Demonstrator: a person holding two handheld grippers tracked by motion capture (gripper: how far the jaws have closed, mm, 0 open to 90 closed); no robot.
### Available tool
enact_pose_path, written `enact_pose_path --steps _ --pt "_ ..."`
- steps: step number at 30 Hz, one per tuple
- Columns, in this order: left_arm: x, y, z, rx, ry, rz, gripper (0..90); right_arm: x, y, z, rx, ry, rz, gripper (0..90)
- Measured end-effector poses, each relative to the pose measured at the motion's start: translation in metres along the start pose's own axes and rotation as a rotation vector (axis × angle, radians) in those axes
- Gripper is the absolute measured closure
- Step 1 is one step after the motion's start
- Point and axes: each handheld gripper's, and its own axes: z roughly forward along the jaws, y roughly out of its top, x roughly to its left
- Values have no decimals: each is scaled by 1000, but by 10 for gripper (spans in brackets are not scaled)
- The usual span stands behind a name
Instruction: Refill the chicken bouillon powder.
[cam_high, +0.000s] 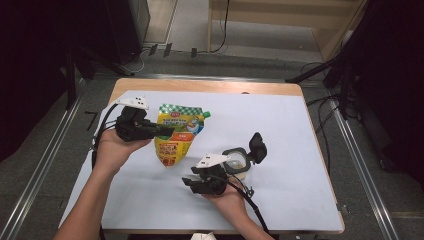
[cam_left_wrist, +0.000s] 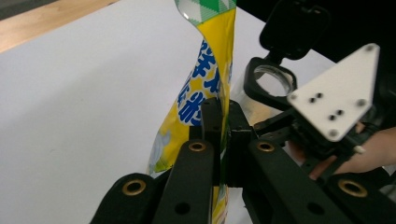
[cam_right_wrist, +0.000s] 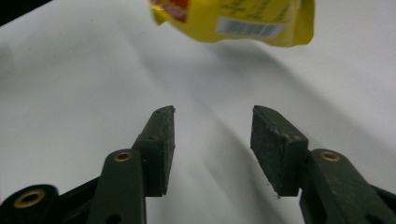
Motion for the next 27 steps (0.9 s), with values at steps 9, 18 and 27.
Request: enact_pose_path --steps 9,18,27 --pt "-25 8 -12 -19 -47 31 900 3 10 2 -71 -62 36 535" --pt "-42 10 -23 -39 -120 18 900 1 9 12 -119 -116 54 576" --pt "-40 4 -24 -50 -159 -50 900 9 5 14 -231 -107 -63 613"
